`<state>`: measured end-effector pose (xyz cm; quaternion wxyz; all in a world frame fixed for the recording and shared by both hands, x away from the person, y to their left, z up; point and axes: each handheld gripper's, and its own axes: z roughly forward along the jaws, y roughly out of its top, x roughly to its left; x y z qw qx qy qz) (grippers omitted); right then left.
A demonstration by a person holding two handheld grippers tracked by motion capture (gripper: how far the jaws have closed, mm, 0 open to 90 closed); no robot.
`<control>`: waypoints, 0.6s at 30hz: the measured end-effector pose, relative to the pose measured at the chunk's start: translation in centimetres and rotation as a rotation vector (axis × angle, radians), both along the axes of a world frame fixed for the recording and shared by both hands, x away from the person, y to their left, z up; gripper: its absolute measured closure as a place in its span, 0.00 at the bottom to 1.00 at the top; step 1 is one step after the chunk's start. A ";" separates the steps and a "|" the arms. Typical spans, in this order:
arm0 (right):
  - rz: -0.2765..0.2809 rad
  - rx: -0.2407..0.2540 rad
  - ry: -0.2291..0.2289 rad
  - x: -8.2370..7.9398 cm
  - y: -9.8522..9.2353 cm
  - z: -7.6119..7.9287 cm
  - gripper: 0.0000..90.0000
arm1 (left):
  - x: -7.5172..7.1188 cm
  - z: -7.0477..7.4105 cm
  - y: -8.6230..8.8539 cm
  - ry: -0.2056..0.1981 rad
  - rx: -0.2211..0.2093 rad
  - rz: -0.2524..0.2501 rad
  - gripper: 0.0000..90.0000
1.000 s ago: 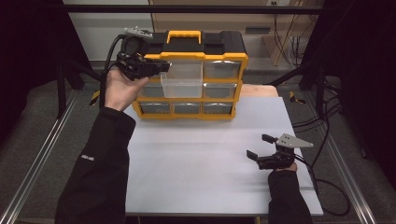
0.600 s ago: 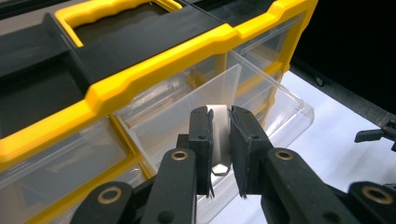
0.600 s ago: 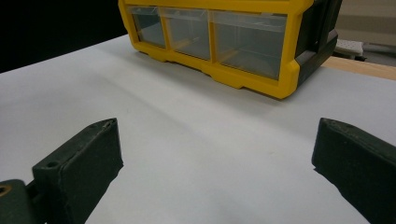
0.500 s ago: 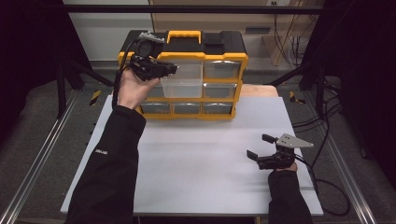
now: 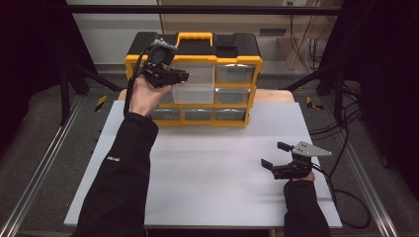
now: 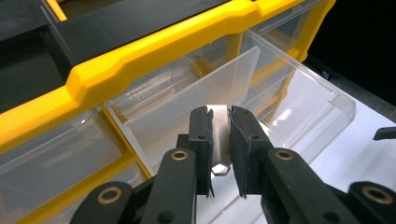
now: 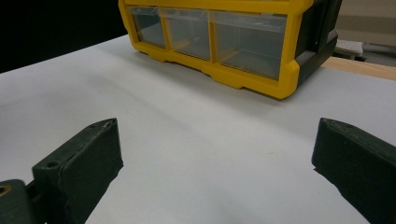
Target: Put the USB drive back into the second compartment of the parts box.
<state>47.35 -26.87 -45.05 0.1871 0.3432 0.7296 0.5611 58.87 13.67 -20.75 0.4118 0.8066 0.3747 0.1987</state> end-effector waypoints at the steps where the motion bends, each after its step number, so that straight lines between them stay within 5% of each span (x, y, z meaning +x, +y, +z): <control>1: 0.002 -0.001 0.001 0.0 0.0 0.0 0.02 | 0.1 -0.1 0.0 0.003 -0.001 0.002 0.88; 10: 0.002 -0.002 0.001 0.0 0.0 0.0 0.02 | 0.2 -0.6 0.2 0.008 -0.001 0.012 0.87; 15: 0.001 0.000 0.001 0.0 0.0 0.0 0.02 | -0.4 -0.1 0.6 -0.026 -0.029 0.013 0.78; 18: 0.002 0.000 0.002 0.0 0.0 0.0 0.02 | -1.0 0.4 1.1 -0.058 -0.058 0.022 0.64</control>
